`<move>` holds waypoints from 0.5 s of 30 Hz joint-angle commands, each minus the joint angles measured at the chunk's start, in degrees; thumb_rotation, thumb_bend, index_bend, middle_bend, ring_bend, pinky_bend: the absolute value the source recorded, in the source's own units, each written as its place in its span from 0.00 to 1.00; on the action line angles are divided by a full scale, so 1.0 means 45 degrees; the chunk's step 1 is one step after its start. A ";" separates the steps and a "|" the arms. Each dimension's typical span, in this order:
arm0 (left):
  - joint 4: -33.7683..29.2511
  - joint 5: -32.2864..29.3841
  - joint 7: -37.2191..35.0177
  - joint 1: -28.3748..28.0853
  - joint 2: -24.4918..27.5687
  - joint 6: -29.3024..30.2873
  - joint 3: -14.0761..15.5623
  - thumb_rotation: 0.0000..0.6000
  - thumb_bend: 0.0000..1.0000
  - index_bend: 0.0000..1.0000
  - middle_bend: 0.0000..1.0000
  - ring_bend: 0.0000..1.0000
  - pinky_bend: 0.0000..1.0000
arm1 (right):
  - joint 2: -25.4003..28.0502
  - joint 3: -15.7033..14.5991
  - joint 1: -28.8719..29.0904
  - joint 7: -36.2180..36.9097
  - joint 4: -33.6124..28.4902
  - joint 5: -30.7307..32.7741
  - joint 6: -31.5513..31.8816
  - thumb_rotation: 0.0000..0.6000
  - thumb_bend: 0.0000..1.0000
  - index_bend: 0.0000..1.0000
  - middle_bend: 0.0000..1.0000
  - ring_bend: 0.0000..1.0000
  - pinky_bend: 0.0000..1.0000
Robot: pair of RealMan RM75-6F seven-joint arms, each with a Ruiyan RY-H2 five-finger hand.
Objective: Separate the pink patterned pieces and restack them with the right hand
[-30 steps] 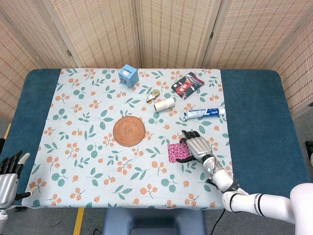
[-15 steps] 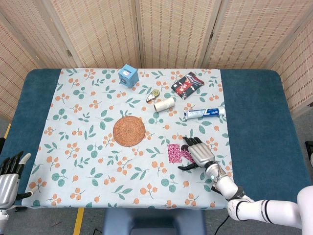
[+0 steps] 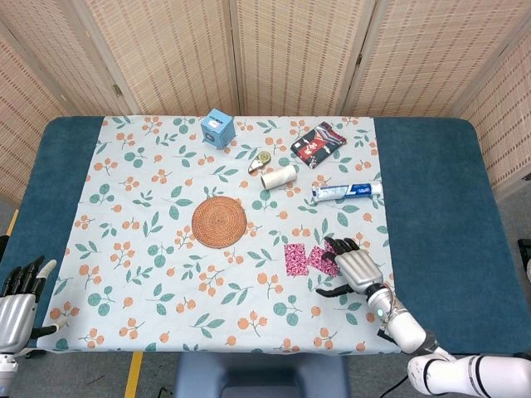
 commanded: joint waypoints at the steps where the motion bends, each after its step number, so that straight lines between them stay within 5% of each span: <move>1: 0.0002 0.0000 -0.0022 0.0012 0.0001 0.0002 0.0014 1.00 0.17 0.10 0.00 0.08 0.00 | -0.0099 0.0046 0.0023 -0.0001 0.0310 0.0139 -0.0189 0.39 0.21 0.24 0.01 0.00 0.00; 15: -0.0051 -0.0078 0.0024 0.0079 0.0057 0.0016 0.0036 1.00 0.17 0.11 0.00 0.08 0.00 | -0.0074 -0.0258 -0.0219 -0.0114 0.0255 -0.0342 -0.0330 0.39 0.21 0.24 0.01 0.00 0.00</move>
